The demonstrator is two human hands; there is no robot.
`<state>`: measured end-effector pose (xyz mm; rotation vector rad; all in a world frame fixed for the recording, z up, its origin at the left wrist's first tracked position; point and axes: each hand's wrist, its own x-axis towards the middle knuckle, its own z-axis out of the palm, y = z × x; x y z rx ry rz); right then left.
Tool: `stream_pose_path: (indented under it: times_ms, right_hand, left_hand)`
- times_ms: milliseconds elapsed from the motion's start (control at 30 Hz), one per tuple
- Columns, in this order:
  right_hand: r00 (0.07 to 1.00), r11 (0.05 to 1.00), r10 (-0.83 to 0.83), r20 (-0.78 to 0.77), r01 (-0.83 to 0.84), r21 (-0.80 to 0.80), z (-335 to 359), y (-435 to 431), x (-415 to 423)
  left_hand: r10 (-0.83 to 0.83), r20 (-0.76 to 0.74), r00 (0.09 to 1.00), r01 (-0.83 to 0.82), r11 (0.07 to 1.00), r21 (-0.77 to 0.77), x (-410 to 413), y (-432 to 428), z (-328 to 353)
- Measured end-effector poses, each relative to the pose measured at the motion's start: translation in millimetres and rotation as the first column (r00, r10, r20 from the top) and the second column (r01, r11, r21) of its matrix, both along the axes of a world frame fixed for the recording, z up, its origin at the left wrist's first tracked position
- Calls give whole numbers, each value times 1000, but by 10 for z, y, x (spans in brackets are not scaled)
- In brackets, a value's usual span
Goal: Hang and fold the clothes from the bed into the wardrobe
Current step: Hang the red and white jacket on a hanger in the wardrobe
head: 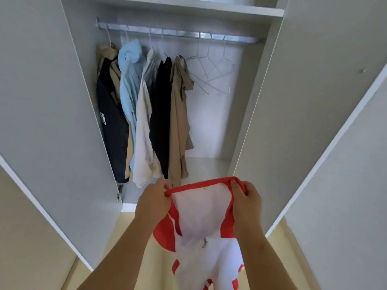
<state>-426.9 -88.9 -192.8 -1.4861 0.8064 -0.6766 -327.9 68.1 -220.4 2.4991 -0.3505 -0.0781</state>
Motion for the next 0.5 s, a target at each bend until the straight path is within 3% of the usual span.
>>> stream_pose_path:
  times_ms: [133, 267, 367, 500]
  right_hand:
    - [994, 996, -68, 84, 63, 62, 116, -71, 688]
    - [990, 993, -104, 98, 98, 69, 132, -208, 1269]
    - [993, 996, -61, 97, 55, 63, 96, -291, 1695]
    - [992, 998, -13, 123, 5, 64, 56, -494, 2317]
  left_hand:
    - [138, 147, 979, -148, 987, 61, 813, -71, 120]
    - [220, -151, 964, -247, 950, -189, 1544, -184, 74]
    - [251, -421, 872, -430, 803, -412, 1951, -243, 81]
    - [216, -499, 839, -519, 592, -616, 2411, -379, 225]
